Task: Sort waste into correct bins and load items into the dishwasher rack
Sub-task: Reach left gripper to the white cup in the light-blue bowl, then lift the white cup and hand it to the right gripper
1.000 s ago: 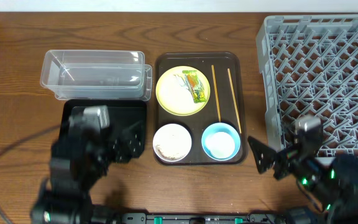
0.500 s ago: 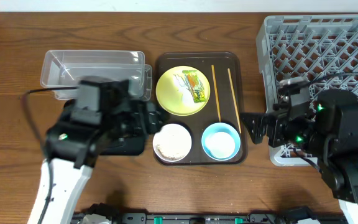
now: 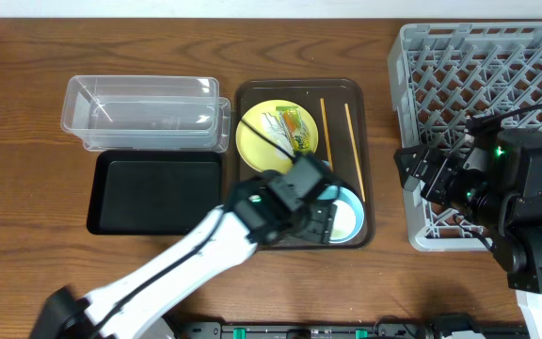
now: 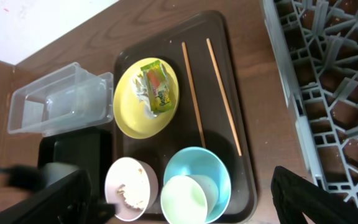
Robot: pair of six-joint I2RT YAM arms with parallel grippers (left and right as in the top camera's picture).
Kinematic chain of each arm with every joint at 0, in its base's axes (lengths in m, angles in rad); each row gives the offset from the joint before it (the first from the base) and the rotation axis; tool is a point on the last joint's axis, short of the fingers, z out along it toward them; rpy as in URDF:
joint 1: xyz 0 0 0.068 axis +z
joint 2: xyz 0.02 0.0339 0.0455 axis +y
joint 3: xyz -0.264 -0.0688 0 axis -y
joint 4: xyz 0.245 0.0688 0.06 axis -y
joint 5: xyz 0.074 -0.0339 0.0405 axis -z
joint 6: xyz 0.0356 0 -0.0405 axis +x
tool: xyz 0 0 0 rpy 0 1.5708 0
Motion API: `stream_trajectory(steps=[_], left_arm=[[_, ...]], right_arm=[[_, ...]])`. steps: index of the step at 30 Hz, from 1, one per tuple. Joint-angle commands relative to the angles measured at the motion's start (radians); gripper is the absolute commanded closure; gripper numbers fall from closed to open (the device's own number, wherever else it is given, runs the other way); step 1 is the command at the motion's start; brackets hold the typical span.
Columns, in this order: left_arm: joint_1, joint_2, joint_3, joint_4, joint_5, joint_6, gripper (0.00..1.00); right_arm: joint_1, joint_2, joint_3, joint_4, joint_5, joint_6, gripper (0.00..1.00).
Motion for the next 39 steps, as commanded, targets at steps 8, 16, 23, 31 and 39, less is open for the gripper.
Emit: stream_trajectory(steps=[8,16,23,31,39], left_arm=[[-0.010,0.214,0.016,0.114,-0.046,-0.041,0.53],[0.008,0.160,0.018,0.111,-0.001,-0.037,0.94],[0.175,-0.082,0.018,0.089,0.148,-0.037,0.94],[0.509,-0.275,0.018,0.043,0.736,0.077,0.94],[0.650,-0.288,0.018,0.058,1.194,0.124,0.94]], right_arm=[[-0.005,-0.003,0.019,-0.027,-0.061,0.011,0.07],[-0.006,-0.003,0.019,-0.025,-0.060,-0.003,0.04],[-0.005,-0.003,0.019,-0.030,-0.067,-0.090,0.02],[-0.004,-0.001,0.019,0.069,-0.438,-0.409,0.17],[0.055,0.041,0.019,0.232,-0.847,-0.492,0.18]])
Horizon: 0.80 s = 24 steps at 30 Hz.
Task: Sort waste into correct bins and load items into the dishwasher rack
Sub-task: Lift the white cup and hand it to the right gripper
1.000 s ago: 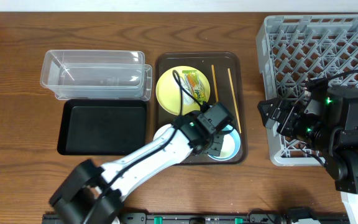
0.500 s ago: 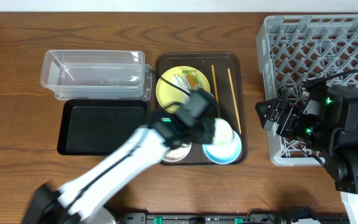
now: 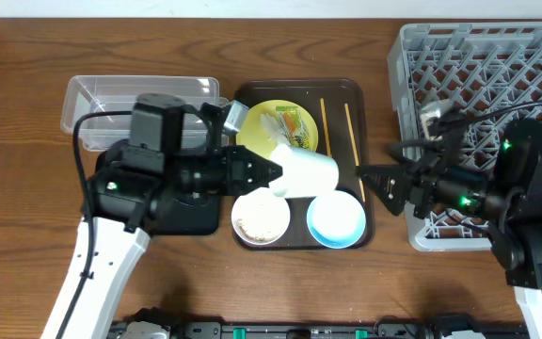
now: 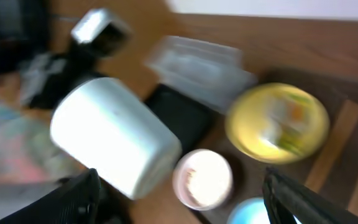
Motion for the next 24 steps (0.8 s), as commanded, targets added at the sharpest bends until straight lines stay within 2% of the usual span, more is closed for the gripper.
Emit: stream_trajectory(steps=[1,7,12,15,18,24], left_arm=[[0.012,-0.007,0.017,0.010,0.245,0.039,0.94],[0.012,-0.007,0.017,0.013,0.263,0.039,0.94],[0.012,-0.007,0.017,0.047,0.267,0.024,0.94],[0.012,-0.007,0.017,0.071,0.279,0.012,0.93],[0.012,-0.007,0.017,0.090,0.281,0.012,0.94],[0.012,-0.007,0.017,0.101,0.281,0.012,0.94]], right_arm=[[0.063,0.031,0.018,0.029,-0.220,-0.075,0.18],[0.164,0.067,0.018,0.066,-0.221,-0.100,0.18],[0.232,0.089,0.018,0.111,-0.220,-0.103,0.25],[0.237,0.089,0.018,0.114,-0.221,-0.103,0.33],[0.237,0.089,0.018,0.114,-0.225,-0.103,0.30],[0.237,0.089,0.018,0.114,-0.245,-0.103,0.33]])
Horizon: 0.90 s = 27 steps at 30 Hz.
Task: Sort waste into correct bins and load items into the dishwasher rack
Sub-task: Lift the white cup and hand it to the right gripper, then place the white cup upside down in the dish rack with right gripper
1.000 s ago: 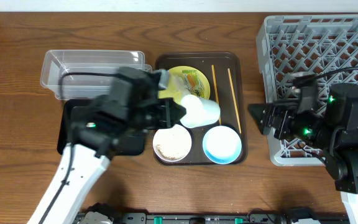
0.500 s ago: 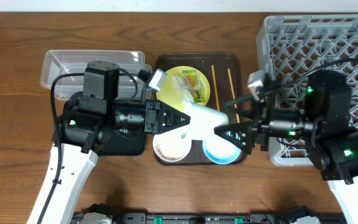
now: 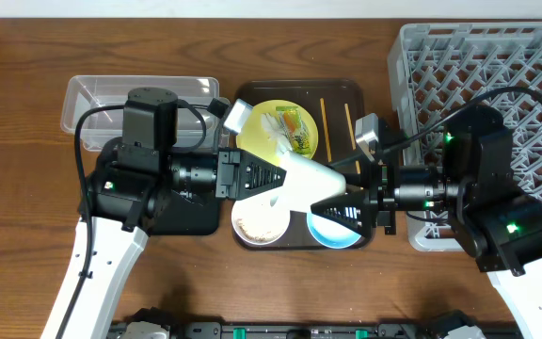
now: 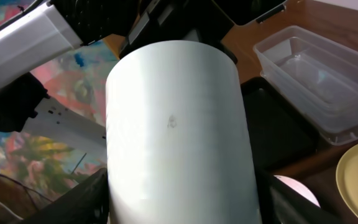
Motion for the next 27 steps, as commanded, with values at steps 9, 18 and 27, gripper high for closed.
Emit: stream_trajectory(steps=[9,18,27], left_arm=[[0.000,-0.007,0.017,0.057,0.037,-0.029,0.94],[0.000,-0.007,0.017,0.042,0.042,-0.033,0.37],[0.000,-0.007,0.016,0.030,0.041,-0.032,0.28]], right_arm=[[0.010,0.002,0.018,0.003,-0.032,-0.013,0.35],[-0.100,-0.047,0.018,-0.020,-0.012,0.018,0.46],[-0.447,-0.145,0.018,-0.428,0.609,0.214,0.46]])
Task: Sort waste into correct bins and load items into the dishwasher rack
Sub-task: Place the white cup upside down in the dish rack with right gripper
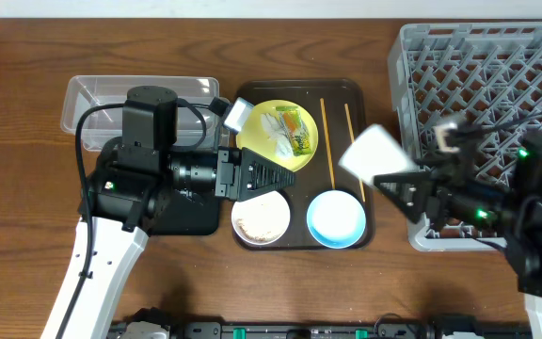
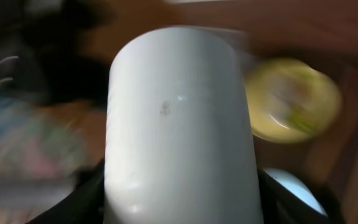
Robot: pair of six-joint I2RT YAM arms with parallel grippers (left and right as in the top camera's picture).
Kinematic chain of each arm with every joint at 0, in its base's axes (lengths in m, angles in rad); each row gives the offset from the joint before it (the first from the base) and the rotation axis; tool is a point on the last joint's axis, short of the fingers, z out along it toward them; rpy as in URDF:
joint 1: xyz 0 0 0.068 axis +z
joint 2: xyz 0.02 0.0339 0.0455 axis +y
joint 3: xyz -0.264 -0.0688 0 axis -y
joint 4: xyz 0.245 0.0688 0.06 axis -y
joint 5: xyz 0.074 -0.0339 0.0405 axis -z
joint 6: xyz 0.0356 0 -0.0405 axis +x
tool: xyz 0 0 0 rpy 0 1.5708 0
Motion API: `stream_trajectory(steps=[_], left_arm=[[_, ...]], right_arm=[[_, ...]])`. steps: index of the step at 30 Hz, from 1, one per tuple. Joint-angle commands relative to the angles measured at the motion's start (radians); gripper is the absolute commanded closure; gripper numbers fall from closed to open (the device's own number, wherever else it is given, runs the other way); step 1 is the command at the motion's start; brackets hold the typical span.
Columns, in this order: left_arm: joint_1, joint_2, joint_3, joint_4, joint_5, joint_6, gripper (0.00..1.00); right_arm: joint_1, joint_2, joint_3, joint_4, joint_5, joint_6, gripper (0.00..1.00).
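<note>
My right gripper (image 1: pixel 399 188) is shut on a white cup (image 1: pixel 376 154), held in the air on its side between the brown tray (image 1: pixel 359 90) and the grey dishwasher rack (image 1: pixel 497 66). In the right wrist view the white cup (image 2: pixel 179 124) fills the frame, with dark fingers (image 2: pixel 82 196) on both sides. My left gripper (image 1: pixel 276 176) is open and empty over the tray's left part. On the tray are a yellow plate (image 1: pixel 262 141) with wrappers (image 1: pixel 290 127), two chopsticks (image 1: pixel 326 132), a pink bowl (image 1: pixel 261 217) with scraps and a blue bowl (image 1: pixel 336 218).
A clear plastic bin (image 1: pixel 139 99) lies at the back left, and a black bin (image 1: pixel 182 212) lies in front of it, partly under my left arm. The rack reaches the table's right edge.
The white cup has passed from my left gripper to my right one. The right gripper has moved right with it, toward the rack. My left gripper stays over the tray, now empty.
My left gripper was down at the cup in the blue bowl while the right one waited open by the rack. Then the left held the cup on its side above the tray. Then both grippers met at the cup. Now only the right holds it.
</note>
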Motion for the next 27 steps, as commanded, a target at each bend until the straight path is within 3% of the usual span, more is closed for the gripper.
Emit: stream_trajectory(steps=[1,5,9,25,27], left_arm=[[0.001,-0.007,0.016,0.001,0.018,0.003,0.28],[0.001,-0.007,0.016,0.001,0.018,0.003,0.28],[0.000,-0.006,0.016,0.001,0.017,0.003,0.27],[0.000,-0.006,0.015,-0.022,0.017,0.008,0.27],[0.000,-0.006,0.015,-0.022,0.017,0.008,0.27]], right_arm=[[-0.107,-0.013,0.014,-0.144,0.443,0.149,0.46],[-0.162,0.030,0.014,-0.297,0.665,0.196,0.47],[-0.163,0.122,0.014,-0.331,0.734,0.196,0.46],[-0.187,0.545,0.015,-0.227,0.730,0.203,0.43],[-0.190,0.563,0.015,-0.227,0.713,0.208,0.35]])
